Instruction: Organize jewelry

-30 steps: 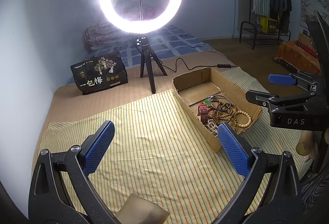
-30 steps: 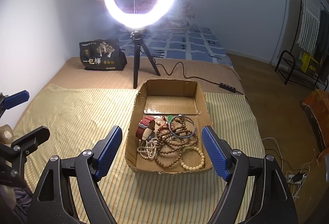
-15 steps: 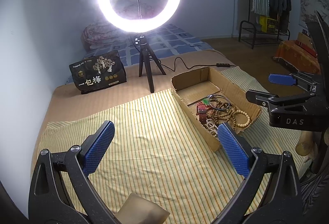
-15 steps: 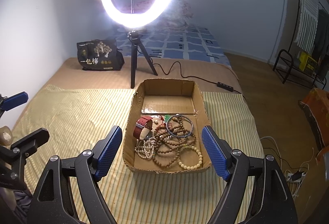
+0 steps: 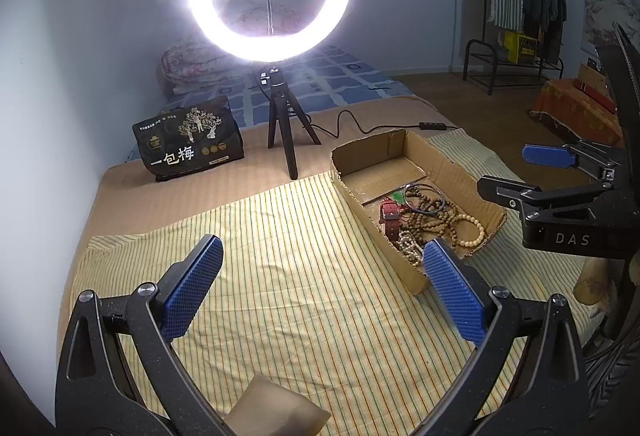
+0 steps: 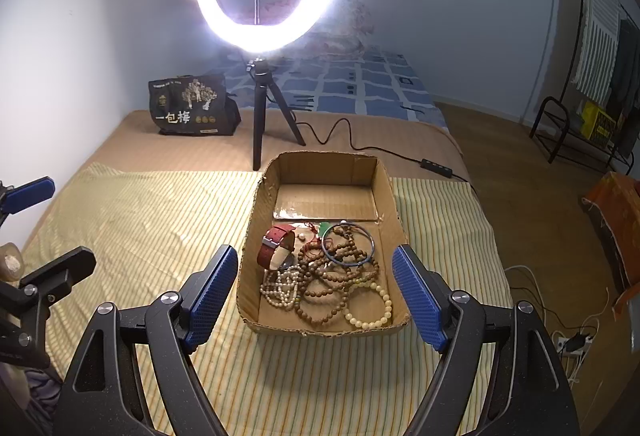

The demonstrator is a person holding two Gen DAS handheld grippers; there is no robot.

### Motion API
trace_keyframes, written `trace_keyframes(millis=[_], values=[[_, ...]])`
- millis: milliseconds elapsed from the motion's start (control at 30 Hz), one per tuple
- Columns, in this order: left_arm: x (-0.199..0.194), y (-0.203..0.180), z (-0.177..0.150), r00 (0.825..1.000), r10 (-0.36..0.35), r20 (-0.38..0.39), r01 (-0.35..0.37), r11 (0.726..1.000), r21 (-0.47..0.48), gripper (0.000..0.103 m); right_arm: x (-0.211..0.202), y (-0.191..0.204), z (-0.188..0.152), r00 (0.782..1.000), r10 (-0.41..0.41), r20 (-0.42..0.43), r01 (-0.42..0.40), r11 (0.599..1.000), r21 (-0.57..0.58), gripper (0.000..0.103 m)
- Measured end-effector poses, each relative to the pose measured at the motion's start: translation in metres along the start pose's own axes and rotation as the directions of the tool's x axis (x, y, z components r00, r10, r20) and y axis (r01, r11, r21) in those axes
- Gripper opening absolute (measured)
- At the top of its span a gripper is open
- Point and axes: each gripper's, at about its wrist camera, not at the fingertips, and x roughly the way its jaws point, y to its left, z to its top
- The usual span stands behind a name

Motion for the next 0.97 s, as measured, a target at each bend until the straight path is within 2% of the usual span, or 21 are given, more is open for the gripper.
trace_keyframes(millis=[800, 967], values=[[0.0022, 0.0021, -0.0032, 0.999, -0.026, -0.044, 0.025, 0.999, -0.025, 0.102, 0.0014, -0.0002, -0.0003, 1.0, 0.001, -0.003, -0.001, 1.0, -0.003, 0.08], [-0.0009, 0.0019, -0.0024, 1.0, -0.015, -0.016, 0.015, 1.0, -0.012, 0.102, 0.0023, 0.0004, -0.0034, 1.0, 0.0, -0.007, 0.0, 1.0, -0.002, 0.08]])
